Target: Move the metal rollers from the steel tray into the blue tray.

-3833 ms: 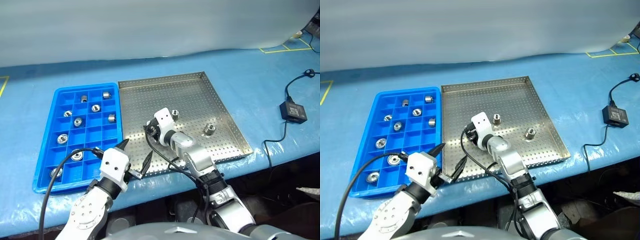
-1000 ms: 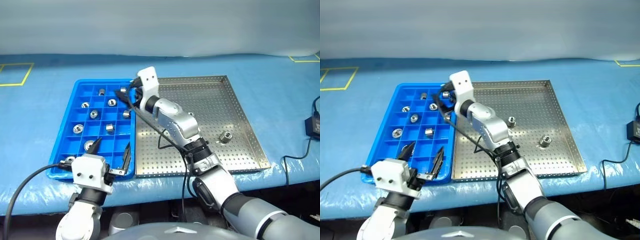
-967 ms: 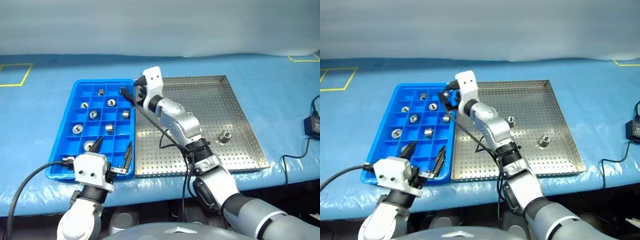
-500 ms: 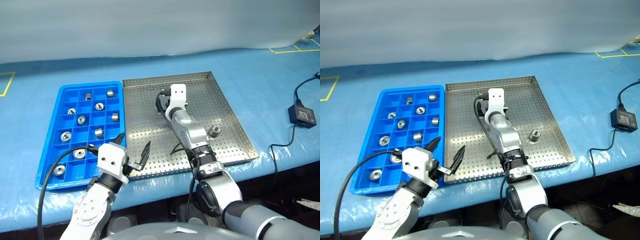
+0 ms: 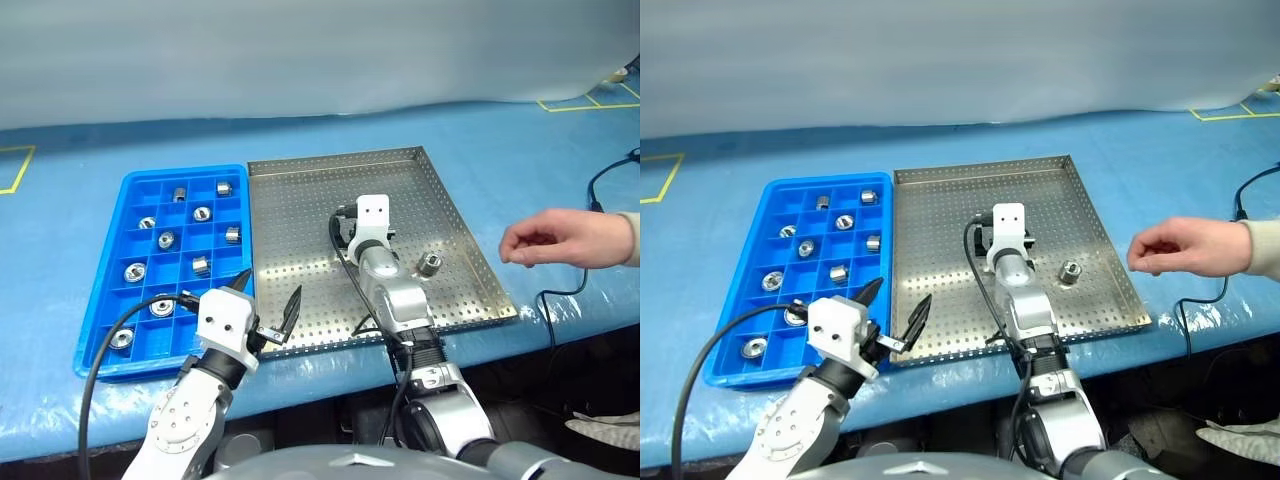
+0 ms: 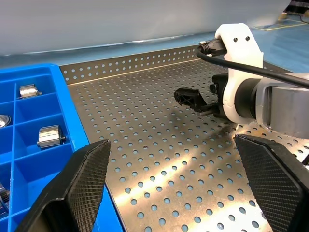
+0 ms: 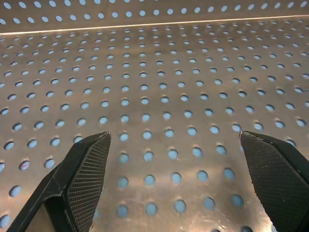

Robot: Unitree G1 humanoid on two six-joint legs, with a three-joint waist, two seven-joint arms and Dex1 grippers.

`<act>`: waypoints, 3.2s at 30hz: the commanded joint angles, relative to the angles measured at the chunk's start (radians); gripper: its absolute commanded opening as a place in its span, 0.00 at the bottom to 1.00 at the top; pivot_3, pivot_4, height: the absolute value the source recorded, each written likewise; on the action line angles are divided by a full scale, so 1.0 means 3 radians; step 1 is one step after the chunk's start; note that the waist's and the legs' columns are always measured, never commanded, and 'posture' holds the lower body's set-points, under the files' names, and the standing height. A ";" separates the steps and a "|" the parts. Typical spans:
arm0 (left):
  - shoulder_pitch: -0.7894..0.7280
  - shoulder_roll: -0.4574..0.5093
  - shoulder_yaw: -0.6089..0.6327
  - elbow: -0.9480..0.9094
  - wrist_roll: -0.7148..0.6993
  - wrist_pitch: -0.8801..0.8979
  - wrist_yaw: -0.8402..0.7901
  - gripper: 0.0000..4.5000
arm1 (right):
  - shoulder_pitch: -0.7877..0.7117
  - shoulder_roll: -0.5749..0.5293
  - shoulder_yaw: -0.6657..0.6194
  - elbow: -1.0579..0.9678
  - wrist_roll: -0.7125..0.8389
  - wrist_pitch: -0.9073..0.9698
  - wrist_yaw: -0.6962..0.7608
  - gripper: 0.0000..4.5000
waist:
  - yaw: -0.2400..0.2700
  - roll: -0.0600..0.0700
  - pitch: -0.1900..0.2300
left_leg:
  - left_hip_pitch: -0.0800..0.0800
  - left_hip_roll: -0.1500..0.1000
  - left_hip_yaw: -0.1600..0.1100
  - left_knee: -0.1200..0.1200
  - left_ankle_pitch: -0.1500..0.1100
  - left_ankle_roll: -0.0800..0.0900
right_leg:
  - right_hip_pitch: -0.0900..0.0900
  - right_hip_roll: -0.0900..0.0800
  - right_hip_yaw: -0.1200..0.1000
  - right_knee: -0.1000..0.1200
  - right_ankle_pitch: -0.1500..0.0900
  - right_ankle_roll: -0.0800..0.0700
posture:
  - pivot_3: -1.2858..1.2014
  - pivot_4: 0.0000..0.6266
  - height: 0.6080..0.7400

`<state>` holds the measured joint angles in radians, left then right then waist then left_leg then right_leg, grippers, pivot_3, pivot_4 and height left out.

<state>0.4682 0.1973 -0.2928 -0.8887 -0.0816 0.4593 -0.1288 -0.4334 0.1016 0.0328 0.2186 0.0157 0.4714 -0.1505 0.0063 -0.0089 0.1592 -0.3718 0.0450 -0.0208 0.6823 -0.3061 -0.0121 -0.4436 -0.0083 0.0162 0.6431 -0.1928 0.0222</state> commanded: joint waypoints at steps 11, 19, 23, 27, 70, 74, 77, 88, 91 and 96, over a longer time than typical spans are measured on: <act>-0.0032 0.0008 -0.0021 -0.0041 -0.0038 -0.0014 -0.0014 1.00 | 0.0170 0.0026 -0.0186 -0.0577 0.0151 -0.0126 0.0078 1.00 | -0.0020 0.0003 -0.0003 | 0.0004 0.0000 0.0004 -0.0001 0.0000 0.0000 | -0.0001 0.0002 0.0007 0.0004 -0.0001 -0.0001 | 0.56 0.24 1.00; -0.0022 0.0016 -0.0022 -0.0010 -0.0042 -0.0053 -0.0027 1.00 | 0.0494 -0.0041 -0.0065 -0.0801 0.0071 0.0150 0.0119 1.00 | -0.0020 0.0003 -0.0003 | 0.0004 0.0000 0.0007 -0.0002 0.0000 0.0001 | -0.0001 0.0002 0.0009 0.0002 -0.0001 -0.0001 | 0.56 0.24 1.00; -0.0014 0.0026 -0.0016 -0.0001 -0.0045 -0.0066 -0.0038 1.00 | 0.0639 -0.0055 -0.0030 -0.0916 0.0038 0.0242 0.0116 1.00 | -0.0026 0.0003 -0.0003 | 0.0005 0.0000 0.0008 -0.0001 0.0000 0.0000 | -0.0002 0.0002 0.0010 0.0002 -0.0001 -0.0001 | 0.56 0.24 1.00; -0.0012 0.0036 -0.0012 0.0008 -0.0054 -0.0069 -0.0053 1.00 | 0.0732 -0.0079 -0.0002 -0.1021 0.0044 0.0325 0.0152 1.00 | -0.0032 0.0003 -0.0003 | 0.0005 0.0000 0.0008 -0.0001 0.0000 0.0001 | -0.0002 0.0002 0.0010 0.0003 -0.0001 -0.0001 | 0.56 0.24 1.00; -0.0075 0.0053 -0.0013 0.0011 -0.0067 -0.0036 -0.0116 1.00 | 0.0192 0.0043 -0.0066 -0.0973 0.0114 0.0164 0.0181 1.00 | -0.0065 0.0004 -0.0002 | 0.0004 0.0000 0.0009 -0.0001 0.0000 0.0001 | -0.0004 0.0004 0.0012 0.0003 -0.0001 -0.0001 | 0.55 0.24 1.00; -0.0110 0.0065 -0.0006 0.0019 -0.0082 -0.0020 -0.0134 1.00 | -0.0143 0.0159 -0.0265 -0.0458 0.0051 -0.0220 -0.0152 1.00 | -0.0063 0.0004 -0.0002 | 0.0004 0.0000 0.0010 -0.0001 0.0000 0.0000 | -0.0003 0.0003 0.0013 0.0003 -0.0001 0.0000 | 0.54 0.24 1.00; -0.0130 0.0070 -0.0010 0.0024 -0.0082 -0.0013 -0.0140 1.00 | -0.0348 0.0176 -0.0288 -0.0060 -0.0081 -0.0516 -0.0397 1.00 | -0.0075 0.0004 -0.0002 | 0.0003 -0.0001 0.0013 -0.0002 0.0000 0.0001 | -0.0004 0.0003 0.0015 0.0002 0.0001 0.0000 | 0.54 0.24 1.00; -0.0121 0.0057 -0.0005 0.0012 -0.0076 0.0002 -0.0107 1.00 | -0.0604 0.0222 -0.0423 0.0657 -0.0147 -0.0771 -0.0963 1.00 | -0.0082 0.0004 -0.0002 | 0.0002 -0.0001 0.0016 -0.0002 -0.0001 0.0002 | -0.0006 0.0003 0.0019 0.0001 0.0007 -0.0005 | 0.55 0.24 1.00; -0.0115 0.0058 -0.0008 0.0011 -0.0073 -0.0004 -0.0100 1.00 | -0.0620 0.0245 -0.0443 0.0740 -0.0110 -0.0774 -0.1033 1.00 | -0.0081 0.0004 -0.0002 | 0.0003 -0.0001 0.0015 -0.0002 -0.0001 0.0002 | -0.0006 0.0003 0.0019 0.0002 0.0007 -0.0004 | 0.55 0.24 1.00; -0.0110 0.0059 -0.0017 0.0012 -0.0073 -0.0013 -0.0094 1.00 | -0.0673 0.0297 -0.0570 0.0954 0.0039 -0.0754 -0.1151 1.00 | -0.0082 0.0004 -0.0002 | 0.0003 -0.0001 0.0016 -0.0002 -0.0001 0.0002 | -0.0005 0.0003 0.0020 0.0002 0.0006 -0.0003 | 0.55 0.24 1.00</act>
<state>0.4346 0.2178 -0.2924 -0.8679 -0.0991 0.4706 -0.1562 -0.5866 0.1444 -0.1206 0.5042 0.0117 0.2606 -0.4757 -0.0182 -0.0076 0.1586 -0.3709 0.0448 -0.0159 0.6816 -0.3064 -0.0115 -0.4452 -0.0073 0.0221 0.6436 -0.1910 0.0212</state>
